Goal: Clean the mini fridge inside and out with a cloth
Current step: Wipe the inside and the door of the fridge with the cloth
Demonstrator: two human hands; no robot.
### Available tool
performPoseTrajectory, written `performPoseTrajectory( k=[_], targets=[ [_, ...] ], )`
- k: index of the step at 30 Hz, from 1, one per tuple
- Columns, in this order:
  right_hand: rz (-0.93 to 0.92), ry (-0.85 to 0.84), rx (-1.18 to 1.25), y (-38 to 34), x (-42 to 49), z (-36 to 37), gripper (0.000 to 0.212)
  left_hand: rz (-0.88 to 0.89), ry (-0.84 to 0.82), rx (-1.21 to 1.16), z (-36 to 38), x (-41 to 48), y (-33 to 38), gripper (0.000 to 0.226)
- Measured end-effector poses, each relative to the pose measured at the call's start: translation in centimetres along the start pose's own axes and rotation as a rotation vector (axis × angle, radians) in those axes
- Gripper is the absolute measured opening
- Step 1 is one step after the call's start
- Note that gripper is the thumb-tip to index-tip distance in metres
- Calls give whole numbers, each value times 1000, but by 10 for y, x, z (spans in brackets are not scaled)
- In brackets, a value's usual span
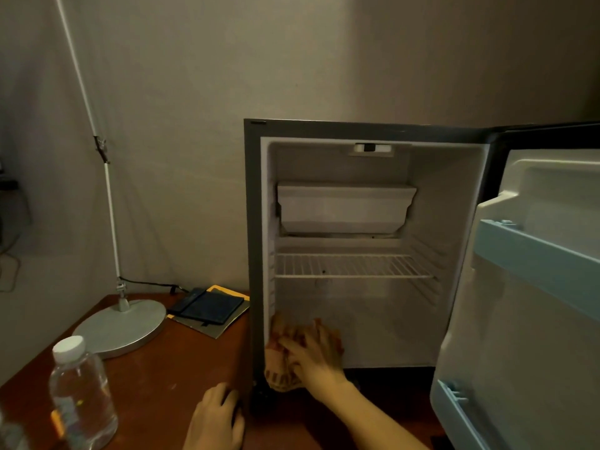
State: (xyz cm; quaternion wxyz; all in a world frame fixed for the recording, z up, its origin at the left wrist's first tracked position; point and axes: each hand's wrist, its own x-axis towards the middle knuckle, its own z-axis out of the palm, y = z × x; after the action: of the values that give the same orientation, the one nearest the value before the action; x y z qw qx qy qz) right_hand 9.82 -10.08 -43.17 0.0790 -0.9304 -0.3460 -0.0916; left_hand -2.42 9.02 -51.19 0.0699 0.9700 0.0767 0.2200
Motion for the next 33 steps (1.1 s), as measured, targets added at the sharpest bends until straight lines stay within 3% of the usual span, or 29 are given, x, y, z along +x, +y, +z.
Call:
performPoseTrajectory(
  k=[2,4,5,6,8,10,12,17,23,26,30,33],
  targets=[
    [119,15,145,-10,9,4,50,10,9,12,3,0,-3,35],
    [252,108,292,-8,23,13,100,21,26,9,4,1,-3,38],
    [257,130,302,-5,31,19,113,30,37,6,3,1,-2,41],
    [224,129,277,-5,35,19,107,38,45,0,4,2,-2,45],
    [141,106,198,-5,39,15,71,61,51,-6,3,6,-2,46],
    [117,79,142,-2,45,13,54,91,58,14,2,9,-4,36],
    [146,82,108,-2,58,12,51,103,52,19,3,11,-6,26],
    [157,210,101,6,91,15,49,91,33,68,15,10,-10,39],
    [268,224,351,14,116,21,41,117,50,99,11,11,-11,38],
    [237,201,281,13,111,21,40,109,13,79,7,9,-7,30],
    [158,189,231,5,80,11,63,79,30,40,1,3,1,34],
    [132,138,253,1,49,10,44,59,95,18,-3,-1,3,38]
  ],
)
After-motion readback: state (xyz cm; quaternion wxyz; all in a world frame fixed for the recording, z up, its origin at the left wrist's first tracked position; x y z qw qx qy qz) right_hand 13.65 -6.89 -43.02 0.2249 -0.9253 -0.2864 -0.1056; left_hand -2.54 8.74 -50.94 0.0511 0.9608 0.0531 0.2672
